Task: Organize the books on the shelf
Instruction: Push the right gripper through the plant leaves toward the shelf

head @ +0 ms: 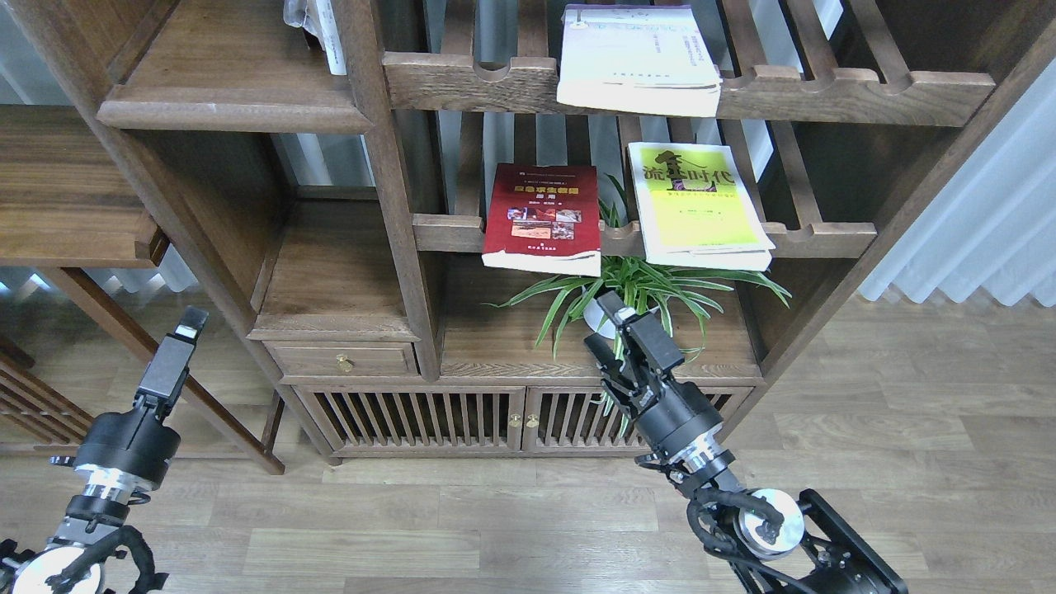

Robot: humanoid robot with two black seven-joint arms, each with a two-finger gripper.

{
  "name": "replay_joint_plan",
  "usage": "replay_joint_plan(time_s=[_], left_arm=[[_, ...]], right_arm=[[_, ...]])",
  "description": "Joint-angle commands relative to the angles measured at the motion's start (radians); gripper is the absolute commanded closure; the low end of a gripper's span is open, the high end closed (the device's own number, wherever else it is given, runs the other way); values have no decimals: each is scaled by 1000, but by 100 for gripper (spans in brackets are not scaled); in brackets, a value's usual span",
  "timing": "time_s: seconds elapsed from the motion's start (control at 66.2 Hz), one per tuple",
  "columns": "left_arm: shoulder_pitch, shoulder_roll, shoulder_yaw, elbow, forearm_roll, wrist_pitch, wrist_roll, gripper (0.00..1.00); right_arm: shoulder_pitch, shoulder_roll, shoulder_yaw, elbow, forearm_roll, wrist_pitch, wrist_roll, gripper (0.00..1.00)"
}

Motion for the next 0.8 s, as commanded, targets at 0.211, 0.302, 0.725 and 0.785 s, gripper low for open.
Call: replay_joint_plan(time_s=[0.211, 0.302, 0.725, 0.785], left_arm=[[-5, -12, -3, 8, 0, 0, -2, 0], [-5, -12, -8, 8, 0, 0, -2, 0], [-5, -11, -22, 15, 0, 0, -2, 0], [-5, -11, -22, 15, 0, 0, -3, 0]], right_arm=[[4, 0, 8, 12, 0, -9, 56, 0], [4, 0, 8, 9, 0, -2, 56, 0], [4, 0, 8, 1, 3, 1, 44, 0], [4, 0, 5, 1, 5, 1, 52, 0]])
